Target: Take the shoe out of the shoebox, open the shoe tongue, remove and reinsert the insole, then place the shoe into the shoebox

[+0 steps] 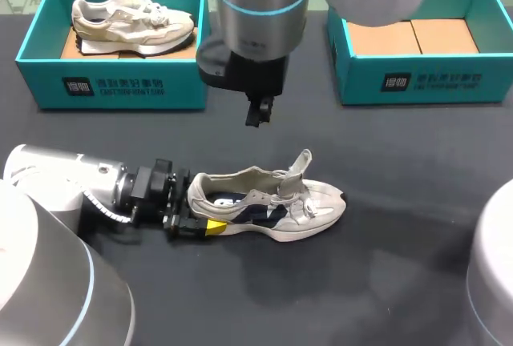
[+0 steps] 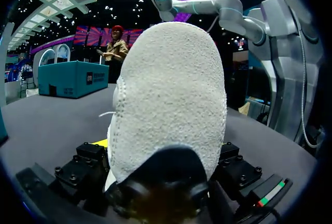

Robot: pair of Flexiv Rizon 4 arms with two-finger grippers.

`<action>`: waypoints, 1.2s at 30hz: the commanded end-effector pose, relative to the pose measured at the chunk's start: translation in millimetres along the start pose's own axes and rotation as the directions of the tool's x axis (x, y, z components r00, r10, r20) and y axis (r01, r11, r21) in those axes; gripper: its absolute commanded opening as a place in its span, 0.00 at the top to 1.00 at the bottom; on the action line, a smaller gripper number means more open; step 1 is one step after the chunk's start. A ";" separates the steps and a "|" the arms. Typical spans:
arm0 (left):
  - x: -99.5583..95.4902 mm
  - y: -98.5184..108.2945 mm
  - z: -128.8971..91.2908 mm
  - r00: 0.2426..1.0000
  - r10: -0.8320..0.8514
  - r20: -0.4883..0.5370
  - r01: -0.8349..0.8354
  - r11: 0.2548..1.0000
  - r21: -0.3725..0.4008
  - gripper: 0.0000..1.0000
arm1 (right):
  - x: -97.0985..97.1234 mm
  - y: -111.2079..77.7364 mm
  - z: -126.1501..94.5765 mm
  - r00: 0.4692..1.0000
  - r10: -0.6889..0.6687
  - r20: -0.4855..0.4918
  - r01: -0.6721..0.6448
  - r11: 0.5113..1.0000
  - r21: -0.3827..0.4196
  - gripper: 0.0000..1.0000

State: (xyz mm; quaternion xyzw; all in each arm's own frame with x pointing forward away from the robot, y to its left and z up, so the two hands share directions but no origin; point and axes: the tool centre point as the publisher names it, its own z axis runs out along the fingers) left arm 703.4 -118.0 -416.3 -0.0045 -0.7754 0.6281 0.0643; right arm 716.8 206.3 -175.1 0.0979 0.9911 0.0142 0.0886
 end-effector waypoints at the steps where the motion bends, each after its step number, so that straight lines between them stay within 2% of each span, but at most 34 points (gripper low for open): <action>1: 1.2 1.2 0.0 1.000 0.000 0.001 0.000 1.000 -0.001 1.00 | 3.9 10.5 20.6 0.997 -0.073 -0.038 0.072 0.997 -0.014 1.00; 2: 1.2 1.2 0.0 1.000 0.000 0.001 0.000 1.000 -0.001 1.00 | 6.4 13.6 25.0 0.995 -0.089 -0.045 0.089 0.996 0.001 1.00; 7: 1.2 1.2 0.0 1.000 0.000 0.001 0.000 1.000 -0.001 1.00 | 27.1 27.2 49.4 0.984 -0.143 -0.105 0.140 0.990 -0.032 1.00; 19: 1.2 1.2 0.0 1.000 0.000 0.001 0.000 1.000 -0.001 1.00 | 27.1 27.2 49.4 0.984 -0.143 -0.105 0.140 0.990 -0.032 1.00; 22: 1.2 1.2 0.0 1.000 0.000 0.001 0.000 1.000 -0.001 1.00 | 38.7 42.6 71.7 0.971 -0.196 -0.136 0.193 0.981 -0.036 1.00; 24: 1.2 1.2 0.0 1.000 0.000 0.001 0.000 1.000 -0.001 1.00 | 45.4 49.7 85.2 0.959 -0.232 -0.161 0.222 0.972 -0.080 1.00; 26: 1.2 1.2 0.0 1.000 0.000 0.001 0.000 1.000 -0.001 1.00 | 49.1 53.6 97.4 0.943 -0.238 -0.233 0.231 0.971 -0.058 1.00; 36: 1.2 1.2 0.0 1.000 0.000 0.001 0.000 1.000 -0.001 1.00 | 49.1 53.6 97.4 0.943 -0.238 -0.233 0.231 0.971 -0.058 1.00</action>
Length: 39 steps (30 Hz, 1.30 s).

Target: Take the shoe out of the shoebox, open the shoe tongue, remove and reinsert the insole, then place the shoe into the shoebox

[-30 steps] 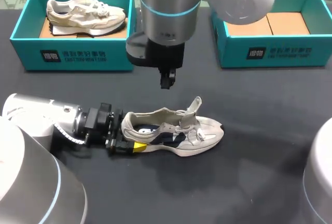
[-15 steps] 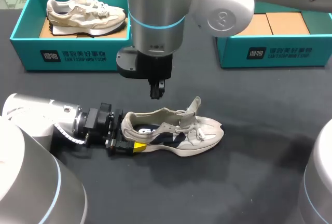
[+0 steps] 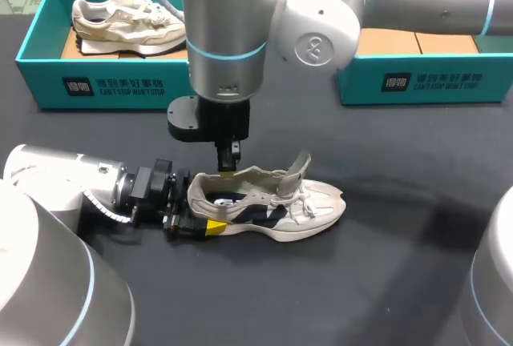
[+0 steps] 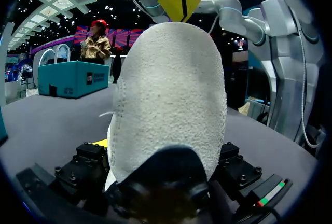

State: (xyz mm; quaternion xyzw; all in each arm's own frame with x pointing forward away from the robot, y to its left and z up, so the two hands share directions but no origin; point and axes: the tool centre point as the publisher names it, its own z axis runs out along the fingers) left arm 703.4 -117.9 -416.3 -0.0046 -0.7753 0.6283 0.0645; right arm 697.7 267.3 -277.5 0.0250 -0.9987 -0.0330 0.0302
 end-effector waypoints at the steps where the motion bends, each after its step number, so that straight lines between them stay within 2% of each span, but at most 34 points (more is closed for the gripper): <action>1: 1.1 1.2 0.1 1.000 0.000 0.001 0.000 1.000 -0.001 1.00 | 0.6 2.3 -0.3 1.000 0.001 0.003 -0.001 1.000 0.006 1.00; 12: 1.1 1.2 0.1 1.000 0.000 0.001 0.000 1.000 -0.001 1.00 | -0.8 -5.9 40.7 0.999 -0.032 0.008 0.032 0.999 -0.038 1.00; 14: 1.1 1.2 0.1 1.000 0.000 0.001 0.000 1.000 -0.001 1.00 | -3.3 -10.5 50.5 1.000 0.017 0.008 -0.016 0.999 -0.033 1.00; 25: 1.1 1.2 0.1 1.000 0.000 0.001 0.000 1.000 -0.001 1.00 | -3.3 -10.5 50.5 1.000 0.017 0.008 -0.016 0.999 -0.033 1.00; 31: 1.1 1.2 0.1 1.000 0.000 0.001 0.000 1.000 -0.001 1.00 | -16.0 -14.3 80.2 1.000 -0.009 -0.011 0.008 0.999 -0.053 1.00; 39: 1.1 1.2 0.1 1.000 0.000 0.001 0.000 1.000 -0.001 1.00 | -21.3 -22.6 99.3 0.999 -0.028 0.019 0.029 0.998 -0.061 1.00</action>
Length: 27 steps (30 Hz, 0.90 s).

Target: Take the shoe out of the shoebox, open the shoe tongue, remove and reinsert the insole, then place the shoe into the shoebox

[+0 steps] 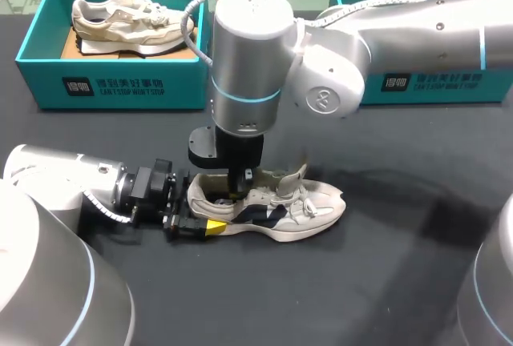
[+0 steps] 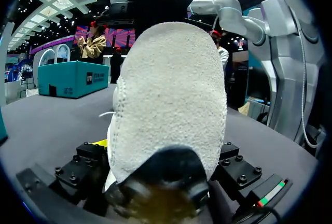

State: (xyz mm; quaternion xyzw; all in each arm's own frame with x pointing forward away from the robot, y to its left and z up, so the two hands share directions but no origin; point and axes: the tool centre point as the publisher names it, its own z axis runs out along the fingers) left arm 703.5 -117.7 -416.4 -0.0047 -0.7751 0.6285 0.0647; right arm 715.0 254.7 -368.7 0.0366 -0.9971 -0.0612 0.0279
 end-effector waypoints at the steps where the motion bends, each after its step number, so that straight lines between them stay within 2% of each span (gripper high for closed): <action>1: 1.2 1.1 0.3 1.000 -0.001 0.002 0.001 1.000 -0.002 1.00 | 0.1 -5.4 12.6 1.000 -0.004 0.011 0.004 1.000 -0.008 1.00; 6: 1.2 1.1 0.3 1.000 -0.001 0.002 0.001 1.000 -0.002 1.00 | 1.6 -12.7 20.1 1.000 0.021 0.014 -0.021 1.000 -0.008 1.00; 18: 1.2 1.1 0.3 1.000 -0.001 0.002 0.001 1.000 -0.002 1.00 | 1.6 -39.8 14.3 0.991 0.113 0.066 -0.115 0.993 0.022 1.00; 25: 1.2 1.1 0.3 1.000 -0.001 0.002 0.001 1.000 -0.002 1.00 | 1.7 -43.2 12.2 0.988 0.127 0.092 -0.130 0.991 0.029 1.00; 26: 1.2 1.1 0.3 1.000 -0.001 0.002 0.001 1.000 -0.002 1.00 | 1.7 -43.3 12.1 0.987 0.130 0.096 -0.134 0.990 0.033 0.99; 27: 1.2 1.1 0.3 1.000 -0.001 0.002 0.001 1.000 -0.002 1.00 | 1.6 -43.6 11.9 0.987 0.130 0.097 -0.134 0.991 0.032 0.91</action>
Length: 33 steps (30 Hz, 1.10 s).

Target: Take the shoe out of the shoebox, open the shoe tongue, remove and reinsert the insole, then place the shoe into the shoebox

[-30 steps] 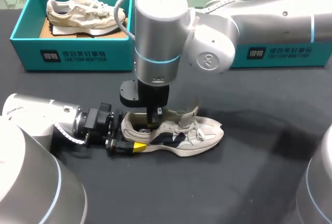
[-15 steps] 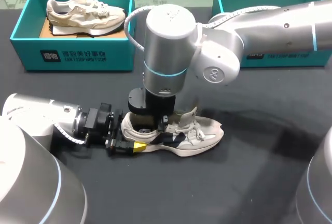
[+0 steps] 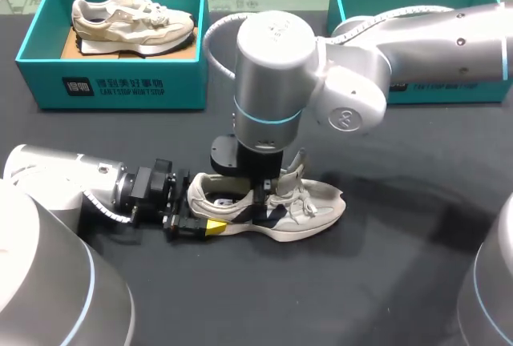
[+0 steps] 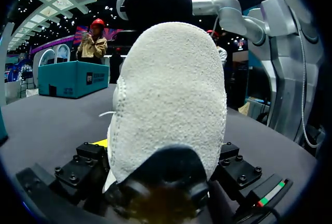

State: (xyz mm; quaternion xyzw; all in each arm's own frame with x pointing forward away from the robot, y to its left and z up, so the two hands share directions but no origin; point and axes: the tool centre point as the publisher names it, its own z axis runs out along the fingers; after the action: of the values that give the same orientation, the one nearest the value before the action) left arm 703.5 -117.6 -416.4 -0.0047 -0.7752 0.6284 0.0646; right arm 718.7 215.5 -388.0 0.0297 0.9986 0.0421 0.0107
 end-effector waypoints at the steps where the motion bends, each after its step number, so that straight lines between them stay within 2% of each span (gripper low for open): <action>1: 1.2 1.1 0.4 1.000 -0.001 0.002 0.001 1.000 -0.002 1.00 | 2.6 -2.7 -2.5 1.000 0.005 0.015 -0.005 1.000 0.000 0.85; 7: 1.2 1.1 0.4 1.000 -0.001 0.002 0.001 1.000 -0.002 1.00 | -0.4 -2.9 -0.8 1.000 0.000 0.018 0.000 1.000 0.004 0.71; 14: 1.2 1.1 0.4 1.000 -0.001 0.002 0.001 1.000 -0.002 1.00 | -4.7 -2.5 9.7 1.000 -0.006 -0.018 0.006 1.000 0.014 0.67; 19: 1.2 1.1 0.4 1.000 -0.001 0.002 0.001 1.000 -0.002 1.00 | -5.6 -2.3 21.0 0.998 -0.006 -0.060 0.007 1.000 0.015 0.60; 26: 1.2 1.1 0.4 1.000 -0.001 0.002 0.001 1.000 -0.002 1.00 | 2.6 -2.6 39.3 0.990 0.006 -0.141 -0.005 1.000 0.011 0.61; 33: 1.2 1.1 0.4 1.000 -0.001 0.002 0.001 1.000 -0.002 1.00 | 21.2 -4.5 45.6 0.982 0.029 -0.186 -0.026 0.999 0.018 0.71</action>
State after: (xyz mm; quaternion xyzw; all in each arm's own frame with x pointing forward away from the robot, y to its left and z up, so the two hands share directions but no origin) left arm 702.9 -117.3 -417.2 -0.0047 -0.7754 0.6282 0.0648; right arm 713.0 211.8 -403.9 0.0388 0.9953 0.0376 -0.0805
